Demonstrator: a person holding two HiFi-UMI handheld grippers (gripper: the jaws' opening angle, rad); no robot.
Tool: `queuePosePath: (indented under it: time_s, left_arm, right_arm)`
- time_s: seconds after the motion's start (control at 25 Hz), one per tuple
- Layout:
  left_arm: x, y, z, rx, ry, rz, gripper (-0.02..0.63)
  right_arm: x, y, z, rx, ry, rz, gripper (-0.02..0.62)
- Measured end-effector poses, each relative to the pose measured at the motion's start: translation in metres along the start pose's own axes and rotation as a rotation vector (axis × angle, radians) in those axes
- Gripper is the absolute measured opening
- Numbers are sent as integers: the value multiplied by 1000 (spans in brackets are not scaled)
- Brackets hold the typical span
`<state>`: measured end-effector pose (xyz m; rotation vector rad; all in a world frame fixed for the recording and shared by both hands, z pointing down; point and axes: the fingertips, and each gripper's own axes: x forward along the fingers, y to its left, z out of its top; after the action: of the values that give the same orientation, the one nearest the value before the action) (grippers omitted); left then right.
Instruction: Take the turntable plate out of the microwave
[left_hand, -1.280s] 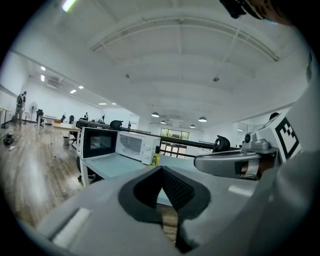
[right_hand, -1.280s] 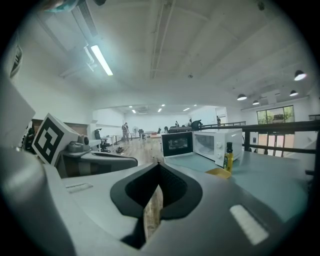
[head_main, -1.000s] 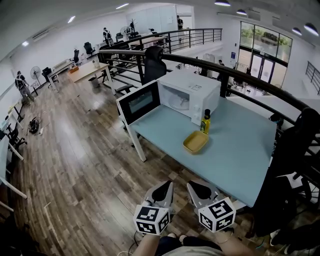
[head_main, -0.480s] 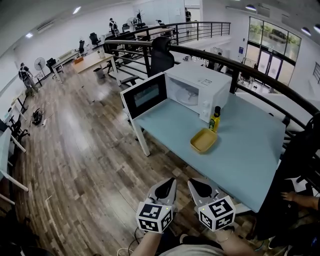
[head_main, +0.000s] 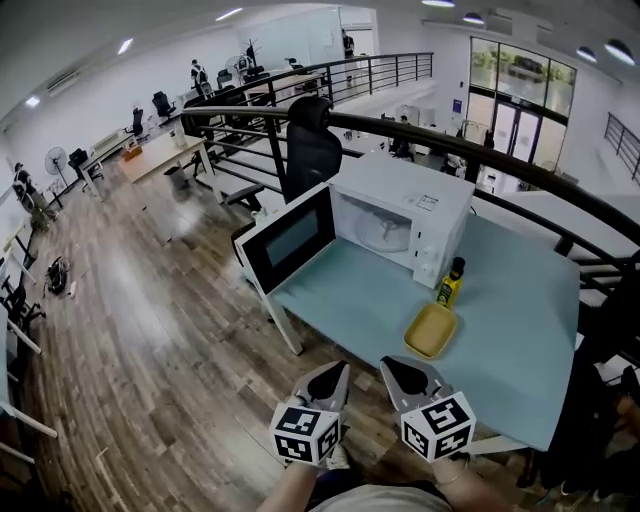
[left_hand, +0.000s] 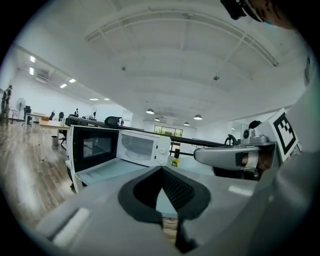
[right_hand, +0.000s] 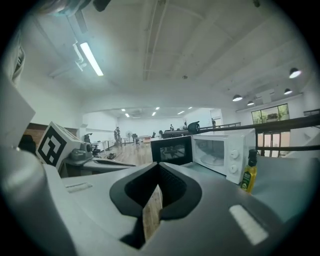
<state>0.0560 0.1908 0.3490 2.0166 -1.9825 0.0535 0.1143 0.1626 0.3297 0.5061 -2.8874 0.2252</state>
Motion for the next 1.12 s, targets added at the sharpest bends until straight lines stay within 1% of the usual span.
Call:
queuePosePath:
  time_s: [0.16, 0.36, 0.56, 0.72, 0.88, 1.12]
  left_arm:
    - [21, 44, 24, 9, -22, -43, 2]
    - [39, 77, 32, 3, -10, -101, 2]
    - [58, 98, 30, -19, 15, -126, 2]
    - [71, 107, 28, -22, 26, -137, 2]
    - [94, 113, 24, -17, 35, -138, 2]
    - [140, 138, 33, -13, 48, -147, 2]
  right_arm:
    - [50, -4, 18, 7, -26, -46, 15]
    - [86, -7, 19, 36, -17, -98, 15]
    - [111, -14, 18, 30, 18, -120, 15]
    - [128, -24, 17, 41, 22, -122, 15]
    - [145, -45, 10, 54, 25, -124, 15]
    - [179, -80, 10, 75, 46, -125, 15]
